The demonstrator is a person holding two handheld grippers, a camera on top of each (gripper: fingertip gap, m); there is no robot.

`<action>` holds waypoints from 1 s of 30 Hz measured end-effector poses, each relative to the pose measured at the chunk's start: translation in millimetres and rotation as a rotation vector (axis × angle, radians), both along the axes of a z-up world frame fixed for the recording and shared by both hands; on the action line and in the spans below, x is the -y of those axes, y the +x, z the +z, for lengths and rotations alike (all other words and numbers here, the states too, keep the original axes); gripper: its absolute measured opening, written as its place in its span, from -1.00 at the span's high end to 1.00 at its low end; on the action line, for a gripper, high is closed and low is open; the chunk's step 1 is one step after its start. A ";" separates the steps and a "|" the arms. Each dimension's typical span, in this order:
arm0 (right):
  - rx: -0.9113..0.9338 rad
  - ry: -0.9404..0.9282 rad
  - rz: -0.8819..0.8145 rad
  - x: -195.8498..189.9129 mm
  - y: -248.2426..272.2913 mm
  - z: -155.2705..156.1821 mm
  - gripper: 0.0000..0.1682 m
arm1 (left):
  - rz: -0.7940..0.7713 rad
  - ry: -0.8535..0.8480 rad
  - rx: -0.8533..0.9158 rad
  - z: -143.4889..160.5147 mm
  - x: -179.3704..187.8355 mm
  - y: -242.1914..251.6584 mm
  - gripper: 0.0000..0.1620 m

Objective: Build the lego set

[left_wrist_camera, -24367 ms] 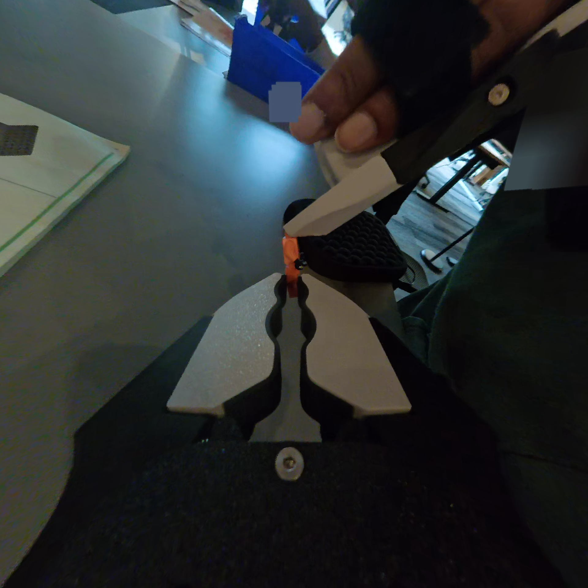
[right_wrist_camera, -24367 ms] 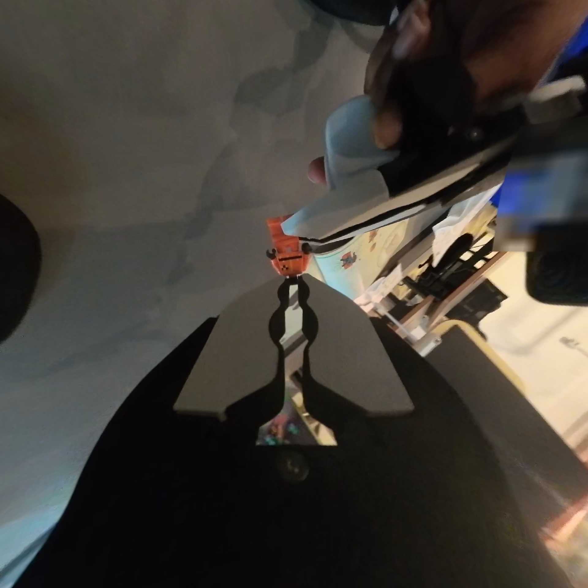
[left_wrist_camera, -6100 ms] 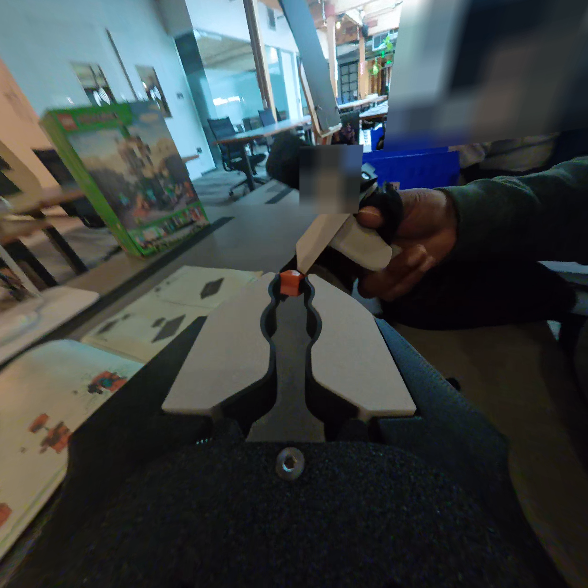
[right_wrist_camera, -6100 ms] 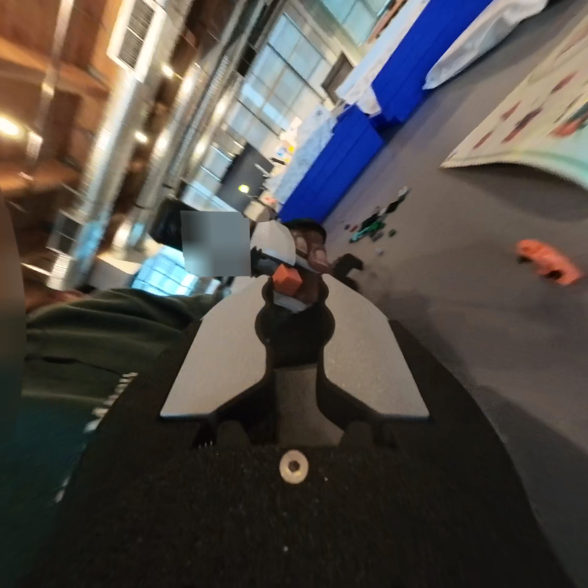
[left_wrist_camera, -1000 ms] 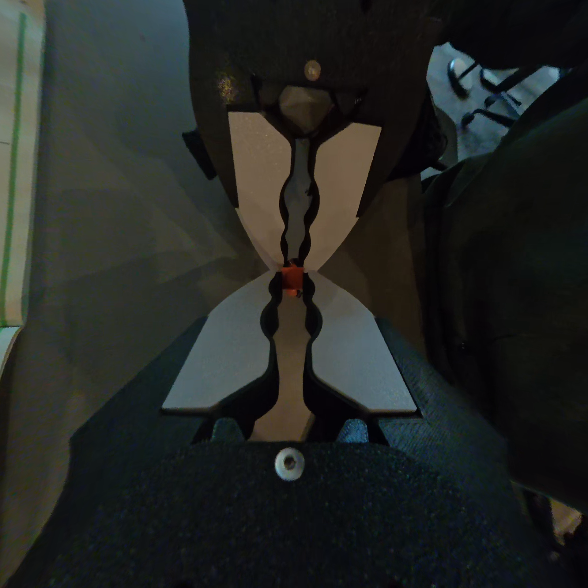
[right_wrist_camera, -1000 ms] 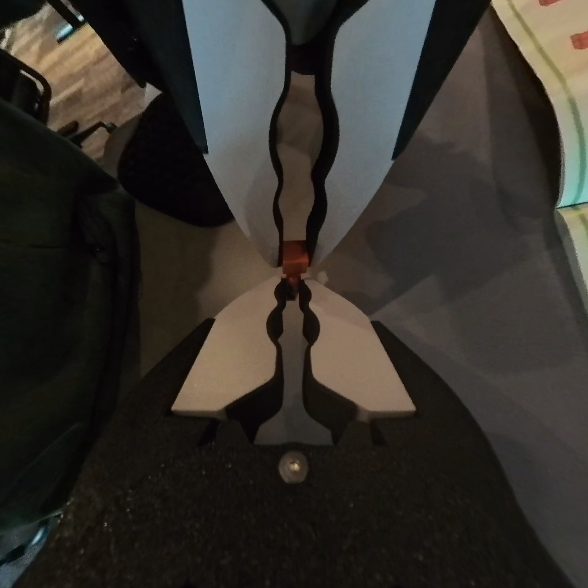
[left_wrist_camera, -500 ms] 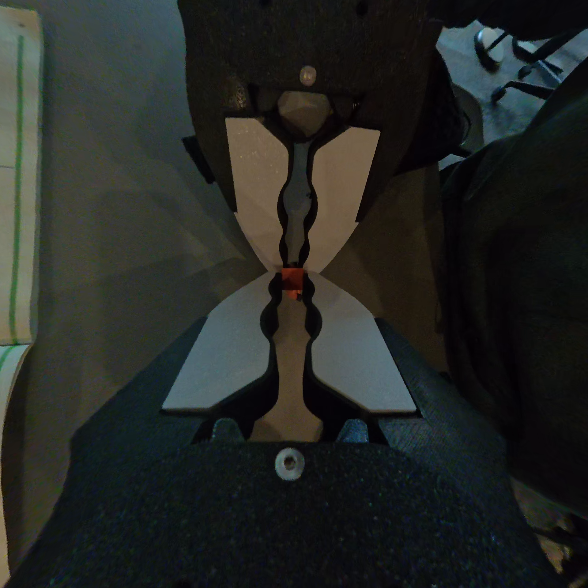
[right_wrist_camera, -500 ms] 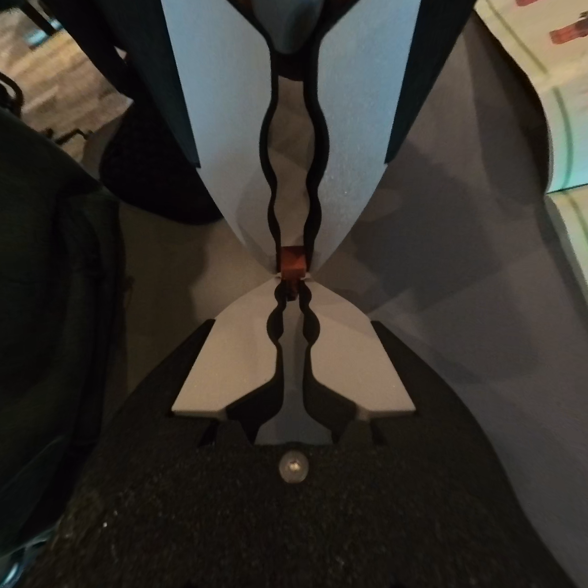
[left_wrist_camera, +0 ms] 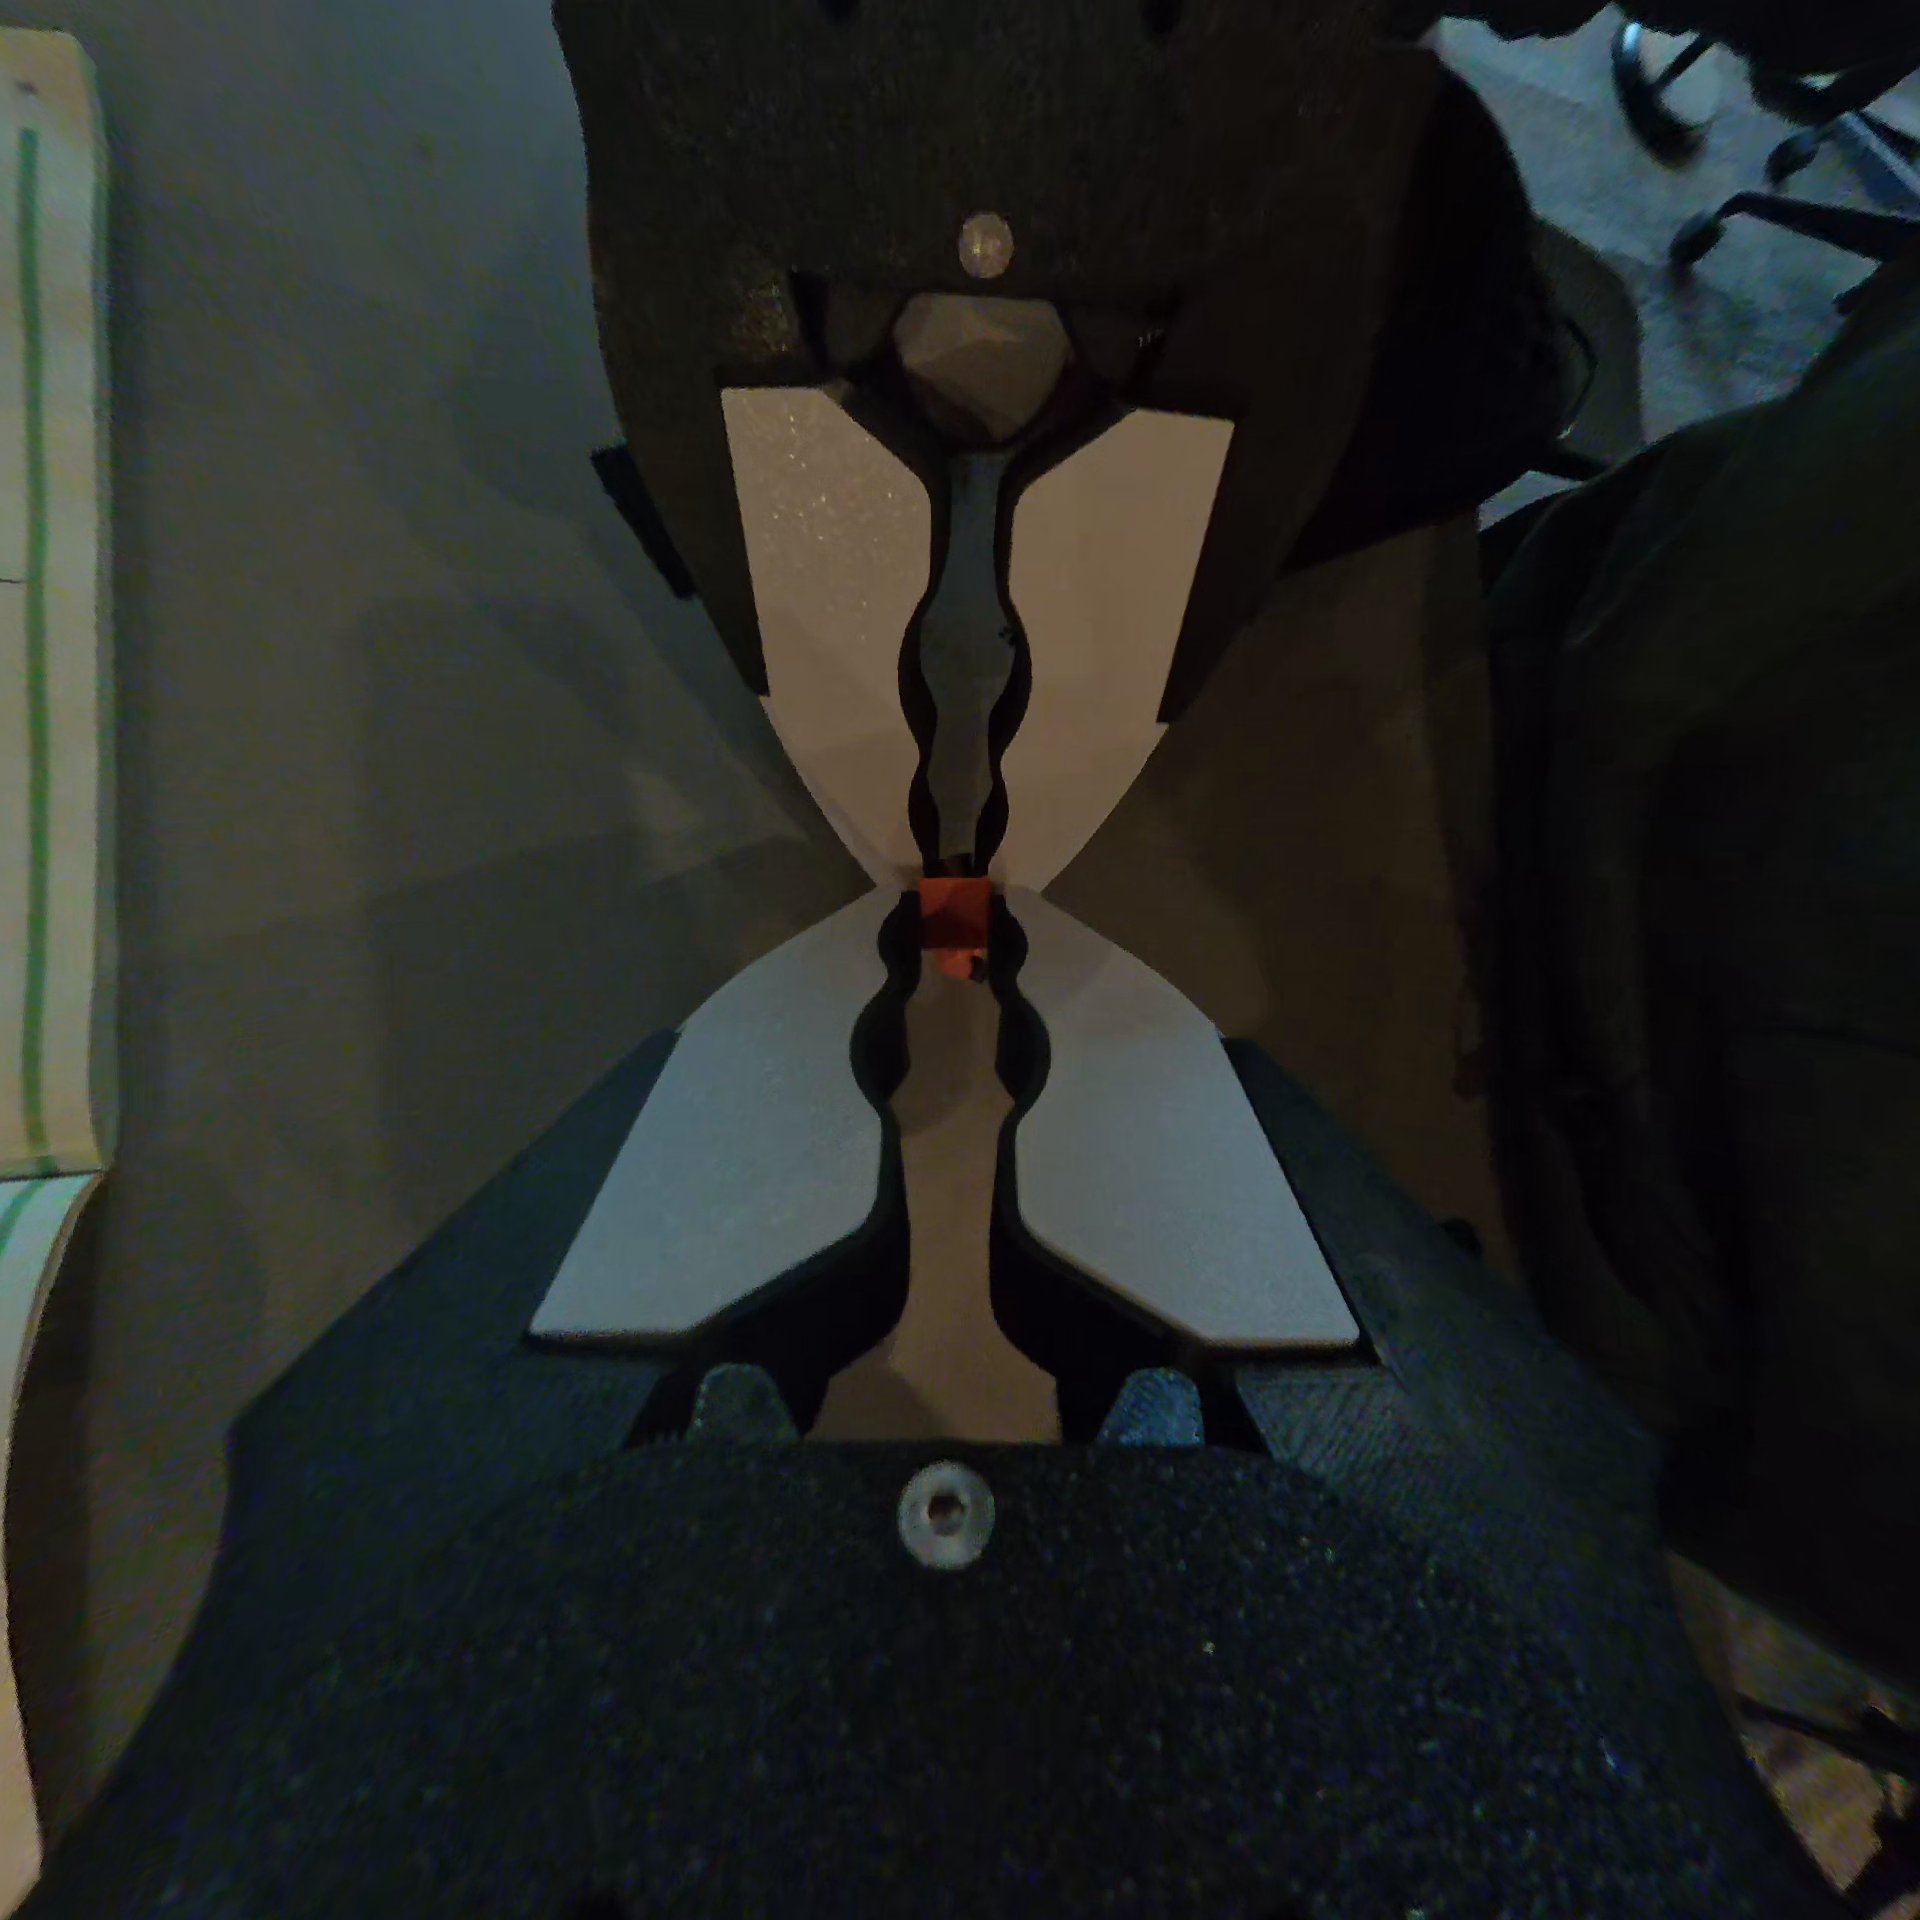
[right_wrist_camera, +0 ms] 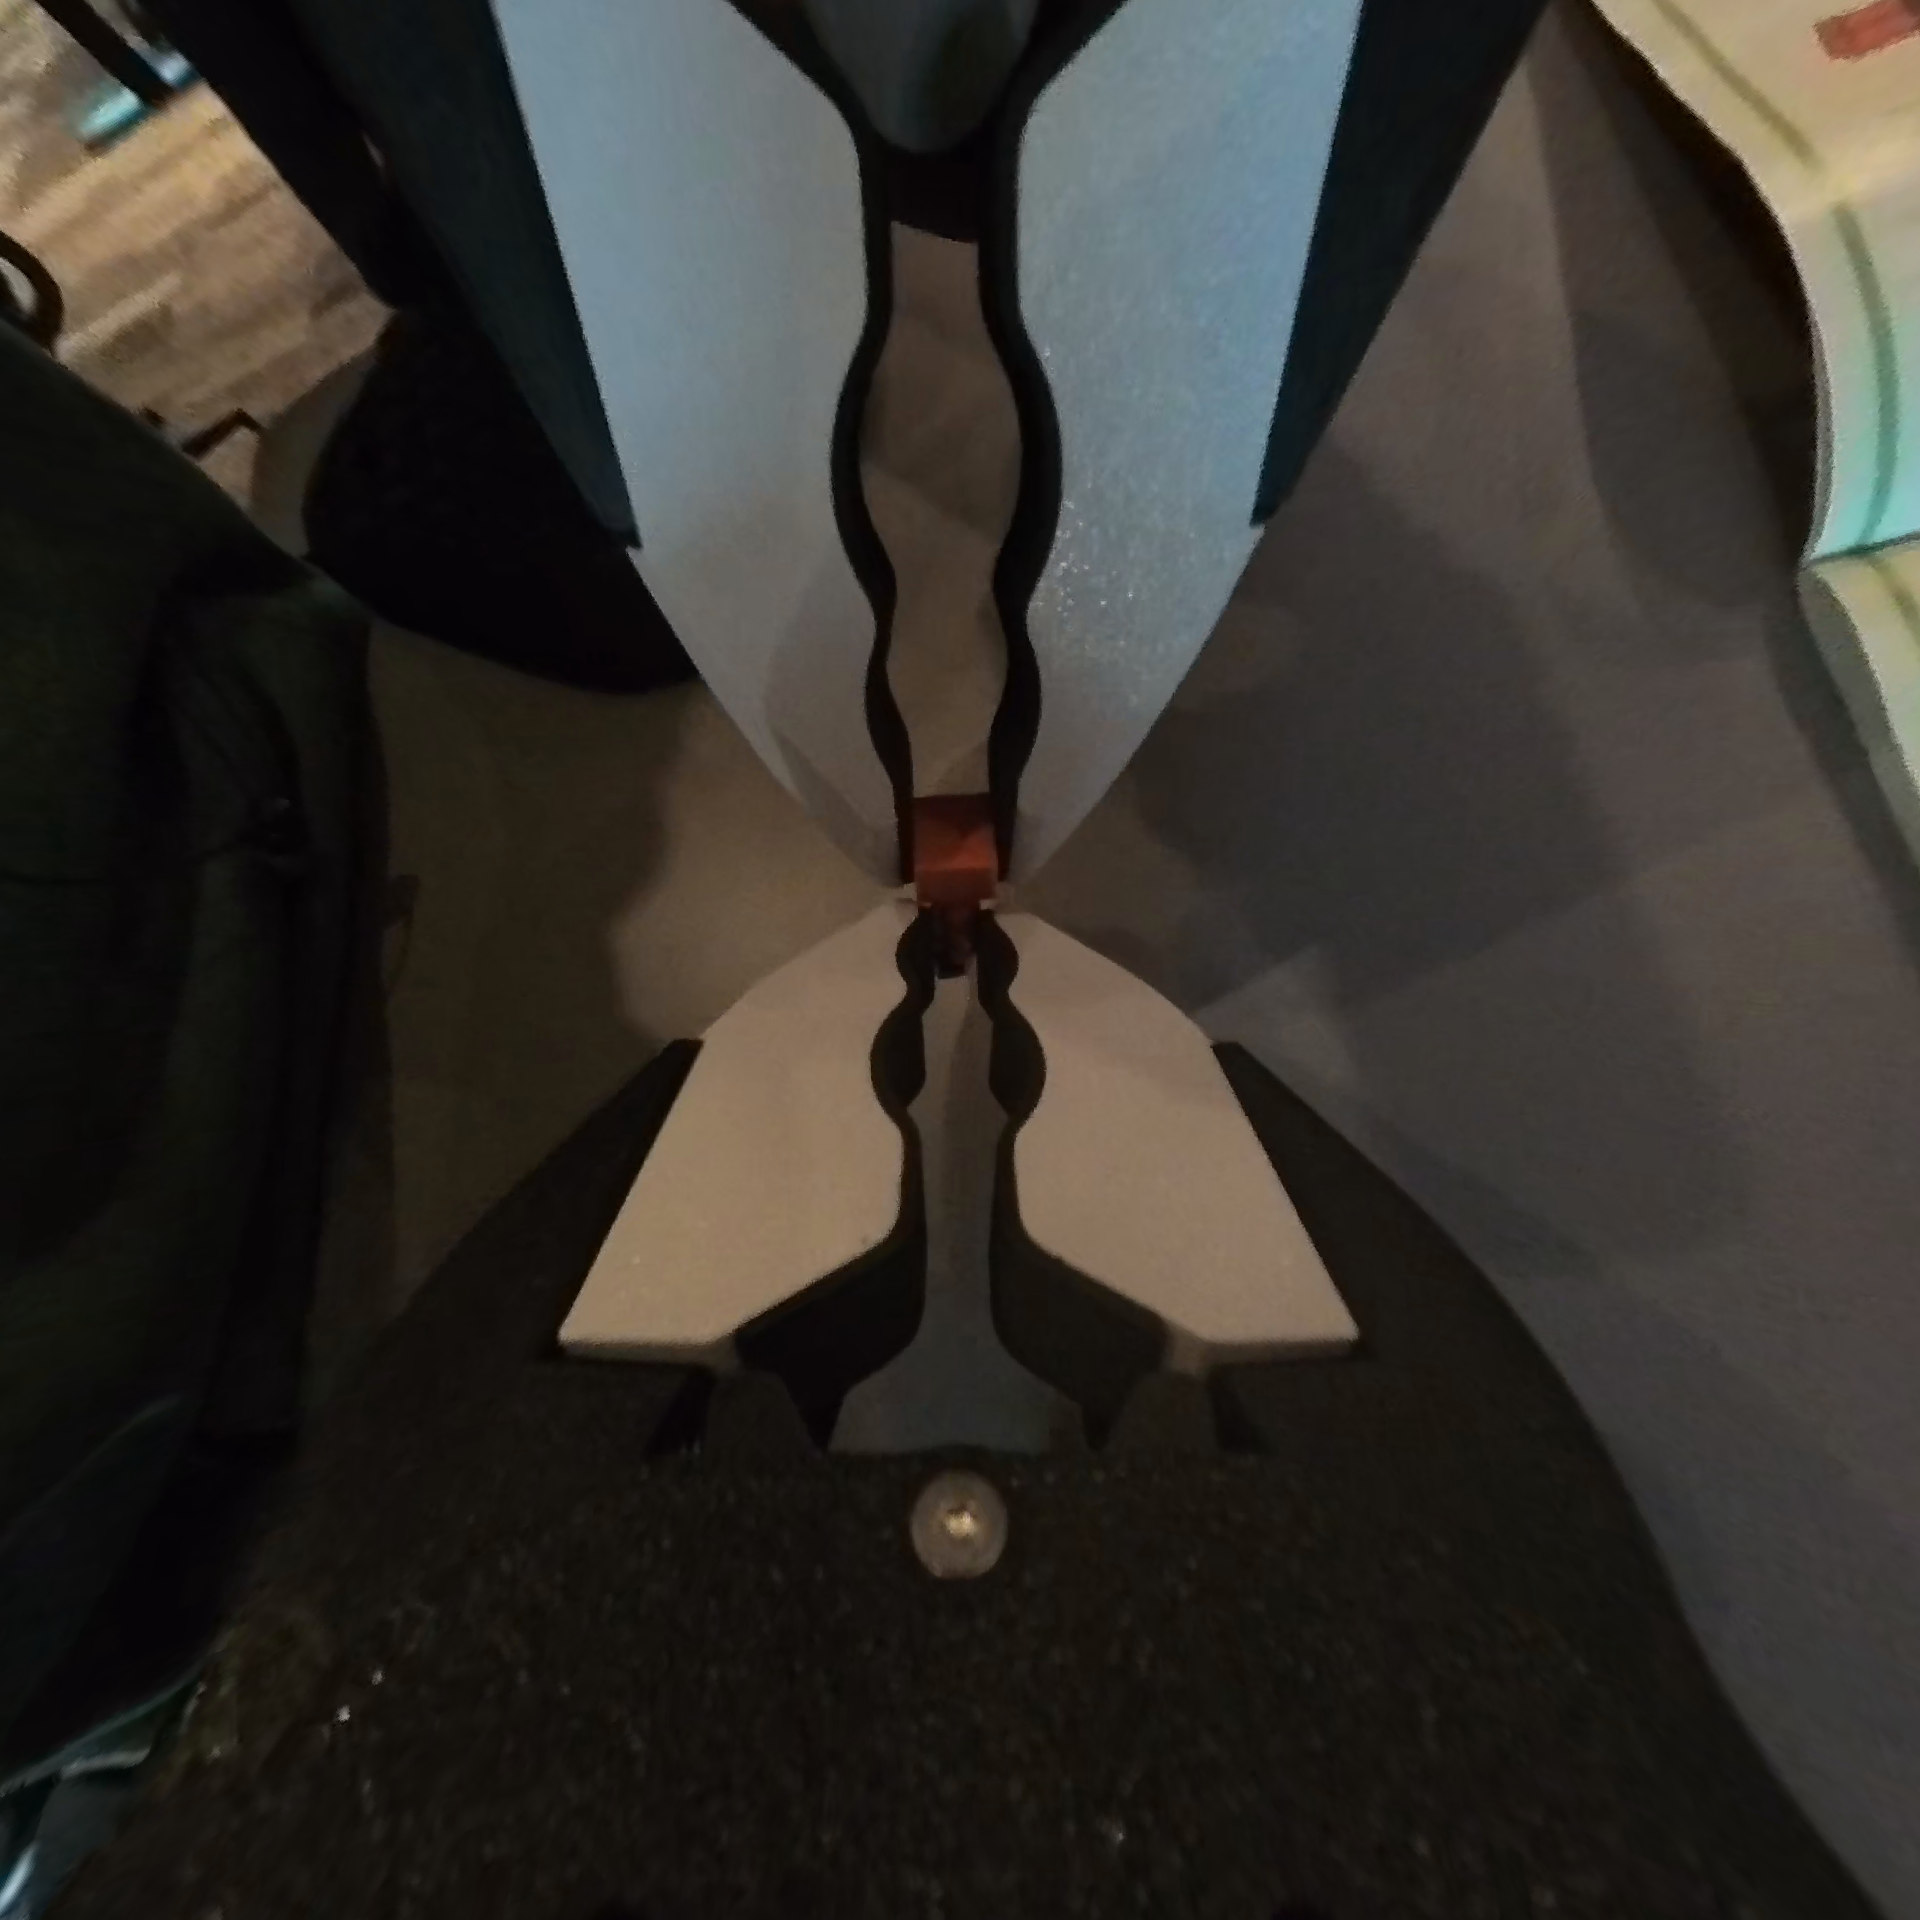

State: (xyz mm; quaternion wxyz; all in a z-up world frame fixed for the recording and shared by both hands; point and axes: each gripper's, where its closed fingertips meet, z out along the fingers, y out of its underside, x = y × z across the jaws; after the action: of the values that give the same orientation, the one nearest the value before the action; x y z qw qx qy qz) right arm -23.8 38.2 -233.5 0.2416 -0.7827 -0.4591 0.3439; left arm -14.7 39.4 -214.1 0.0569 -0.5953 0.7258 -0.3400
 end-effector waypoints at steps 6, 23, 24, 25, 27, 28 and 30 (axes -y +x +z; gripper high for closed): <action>-0.012 0.048 -0.011 -5.5 3.2 0.3 0.91 | 0.001 0.053 0.009 1.3 -4.7 3.8 0.84; -0.235 0.149 -0.115 -23.4 7.8 37.8 0.63 | 0.132 -0.081 0.168 30.4 -20.6 7.9 0.84; -0.260 0.150 -0.124 -23.6 8.5 41.6 0.64 | 0.147 -0.101 0.189 33.9 -22.2 9.0 0.84; -0.284 0.153 -0.131 -23.8 9.1 45.5 0.65 | 0.159 -0.123 0.210 37.5 -23.4 9.9 0.84; -0.323 0.170 -0.154 -26.0 10.8 52.1 0.69 | 0.180 -0.165 0.245 44.8 -25.6 11.2 0.84; -0.341 0.175 -0.164 -27.0 11.5 54.9 0.70 | 0.189 -0.182 0.261 48.5 -26.5 11.5 0.85; -0.378 0.173 -0.182 -28.9 11.9 59.9 0.71 | 0.202 -0.211 0.291 55.3 -28.0 11.8 0.85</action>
State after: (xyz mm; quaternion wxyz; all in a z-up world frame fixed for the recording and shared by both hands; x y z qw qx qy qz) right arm -11.8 67.1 -173.6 0.4197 -0.7189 -0.3611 0.4203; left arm -2.9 67.4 -158.8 0.1325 -0.6123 0.6069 -0.4891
